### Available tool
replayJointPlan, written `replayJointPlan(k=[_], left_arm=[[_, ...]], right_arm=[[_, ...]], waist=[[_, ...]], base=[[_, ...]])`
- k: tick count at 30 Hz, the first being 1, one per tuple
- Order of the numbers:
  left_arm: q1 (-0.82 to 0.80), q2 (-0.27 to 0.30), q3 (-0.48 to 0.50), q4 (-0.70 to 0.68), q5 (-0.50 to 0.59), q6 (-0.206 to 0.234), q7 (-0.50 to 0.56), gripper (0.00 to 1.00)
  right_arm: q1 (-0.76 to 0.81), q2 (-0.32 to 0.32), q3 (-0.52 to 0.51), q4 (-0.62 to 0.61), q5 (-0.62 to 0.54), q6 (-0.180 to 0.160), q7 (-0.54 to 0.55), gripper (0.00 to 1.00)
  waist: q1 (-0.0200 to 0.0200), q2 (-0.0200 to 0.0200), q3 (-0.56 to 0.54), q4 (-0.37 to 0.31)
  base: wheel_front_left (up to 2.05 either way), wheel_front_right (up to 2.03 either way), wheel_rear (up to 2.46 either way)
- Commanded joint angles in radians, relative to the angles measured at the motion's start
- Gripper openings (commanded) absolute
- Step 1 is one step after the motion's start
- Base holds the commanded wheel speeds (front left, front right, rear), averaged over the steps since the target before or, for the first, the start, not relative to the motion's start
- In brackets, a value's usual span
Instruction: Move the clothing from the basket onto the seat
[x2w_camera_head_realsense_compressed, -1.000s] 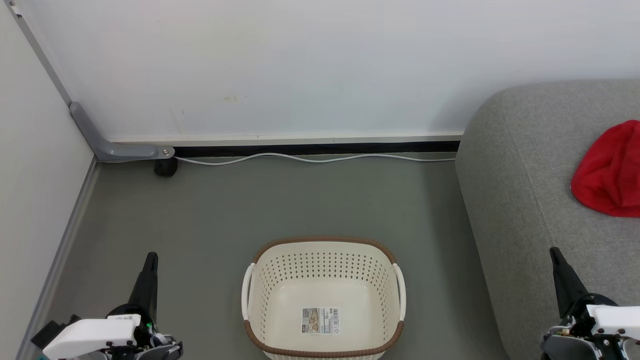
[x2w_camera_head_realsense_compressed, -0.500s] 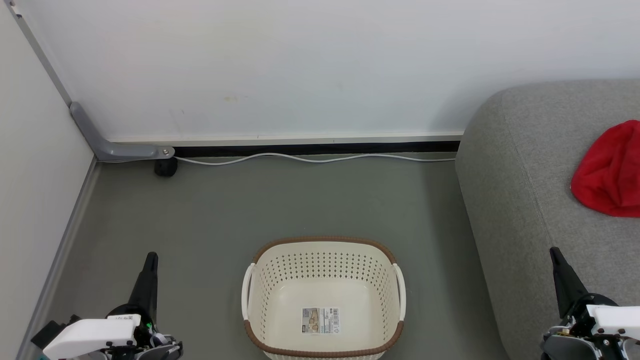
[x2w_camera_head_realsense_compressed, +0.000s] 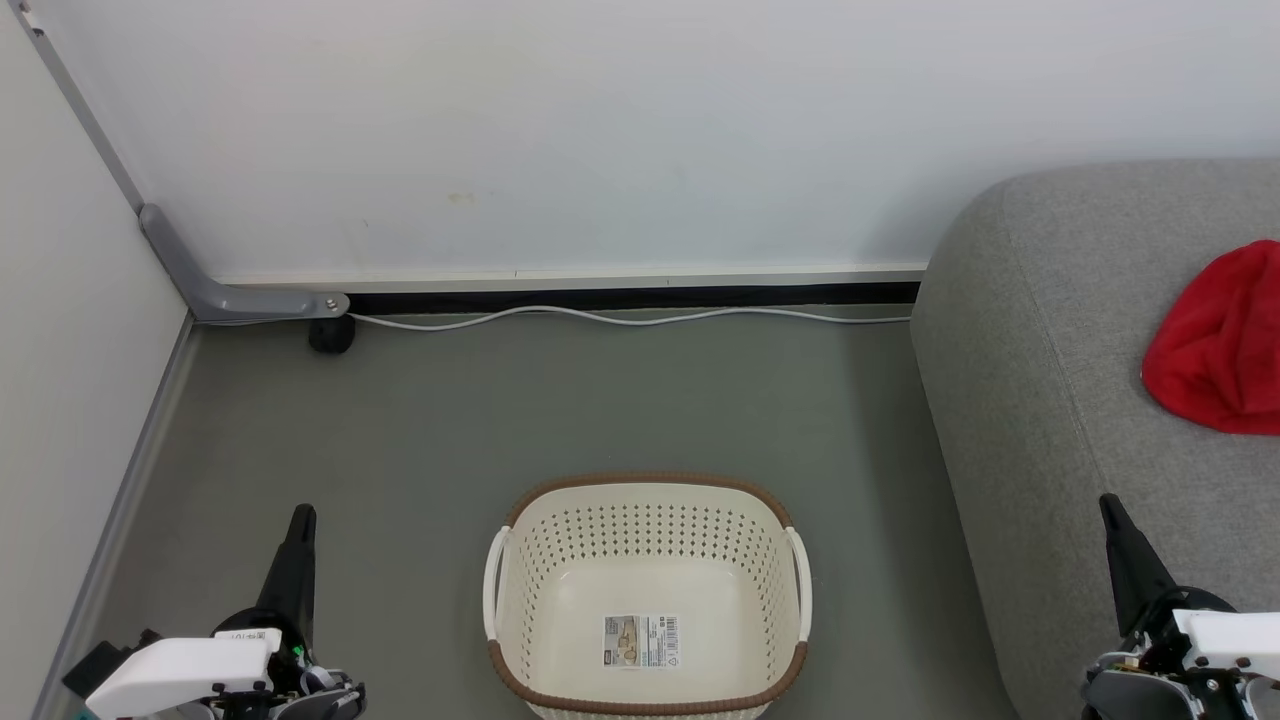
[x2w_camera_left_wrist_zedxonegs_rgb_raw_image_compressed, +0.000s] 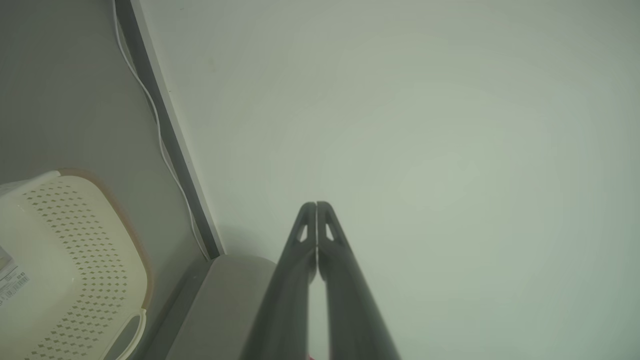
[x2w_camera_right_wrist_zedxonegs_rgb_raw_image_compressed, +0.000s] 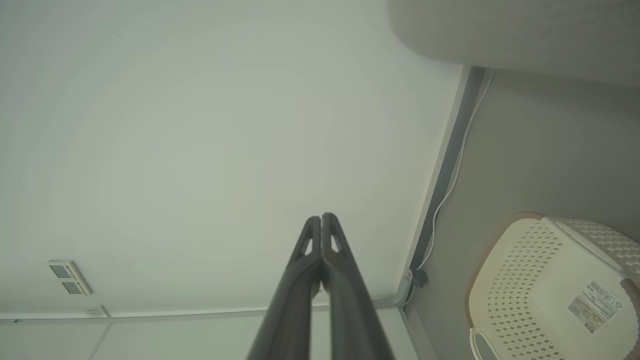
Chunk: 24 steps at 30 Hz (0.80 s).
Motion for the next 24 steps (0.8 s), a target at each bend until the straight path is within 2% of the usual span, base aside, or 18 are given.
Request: replayJointPlan(k=[1, 24], left_arm=[[-0.058, 0.018, 0.033, -0.029, -0.004, -0.007, 0.006, 0.00], [-0.058, 0.018, 0.033, -0.029, -0.004, -0.007, 0.006, 0.00]], right_arm=[[-0.036, -0.010, 0.017, -0.032, 0.011, 0.004, 0.008, 0.00], [-0.036, -0.010, 0.017, -0.032, 0.011, 0.004, 0.008, 0.00]], waist=[[0.0000, -0.0001, 0.000, 0.000], [0.0000, -0.0001, 0.000, 0.000]], base=[[0.00, 0.00, 0.00], [0.00, 0.00, 0.00]])
